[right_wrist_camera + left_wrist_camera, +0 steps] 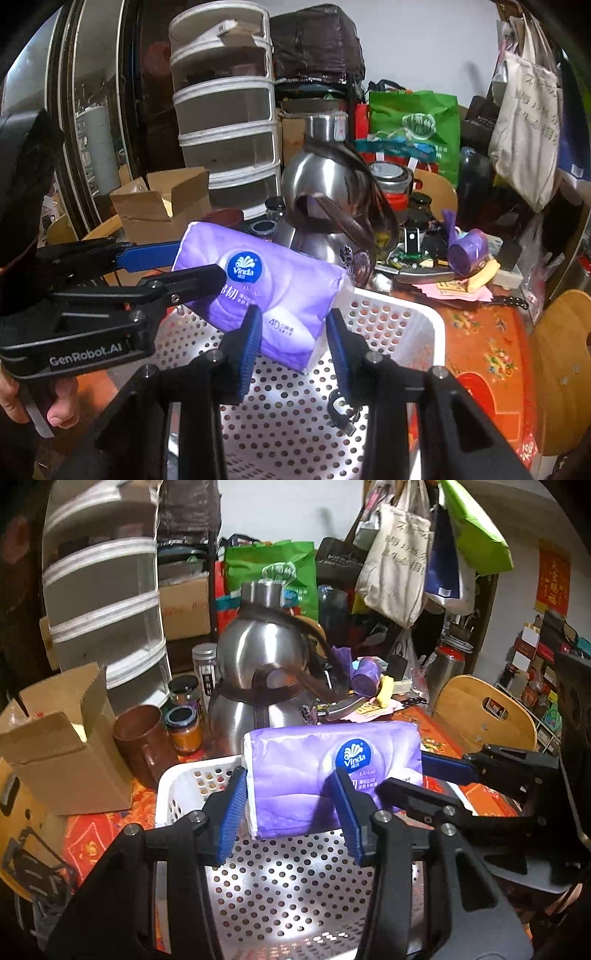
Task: Organize soft objects
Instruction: 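Lift the tissue pack with both grippers and carry it over the basket, then open both grippers to drop the tissue pack into the basket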
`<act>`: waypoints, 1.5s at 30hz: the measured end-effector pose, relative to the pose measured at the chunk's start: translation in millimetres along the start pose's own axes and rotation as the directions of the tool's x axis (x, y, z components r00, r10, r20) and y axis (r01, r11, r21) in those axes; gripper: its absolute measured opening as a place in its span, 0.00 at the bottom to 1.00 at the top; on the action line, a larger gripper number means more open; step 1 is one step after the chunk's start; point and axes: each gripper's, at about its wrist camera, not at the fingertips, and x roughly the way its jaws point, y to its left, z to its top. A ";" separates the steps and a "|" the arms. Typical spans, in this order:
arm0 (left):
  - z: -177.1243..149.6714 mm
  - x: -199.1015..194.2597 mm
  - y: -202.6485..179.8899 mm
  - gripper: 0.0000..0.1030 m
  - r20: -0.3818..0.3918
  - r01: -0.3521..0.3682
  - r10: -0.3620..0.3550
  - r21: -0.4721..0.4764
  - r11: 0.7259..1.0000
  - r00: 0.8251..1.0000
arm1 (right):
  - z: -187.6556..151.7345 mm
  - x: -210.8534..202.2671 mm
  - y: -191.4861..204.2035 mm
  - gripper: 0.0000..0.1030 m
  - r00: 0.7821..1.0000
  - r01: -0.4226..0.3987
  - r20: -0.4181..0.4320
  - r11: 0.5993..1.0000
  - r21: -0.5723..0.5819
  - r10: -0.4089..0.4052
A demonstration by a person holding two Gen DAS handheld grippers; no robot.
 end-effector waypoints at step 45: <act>-228.9 -163.0 47.7 0.82 -0.030 -0.042 0.039 -0.123 0.991 0.999 | -203.7 -112.6 75.5 0.76 0.994 0.091 -0.081 0.976 0.198 -0.077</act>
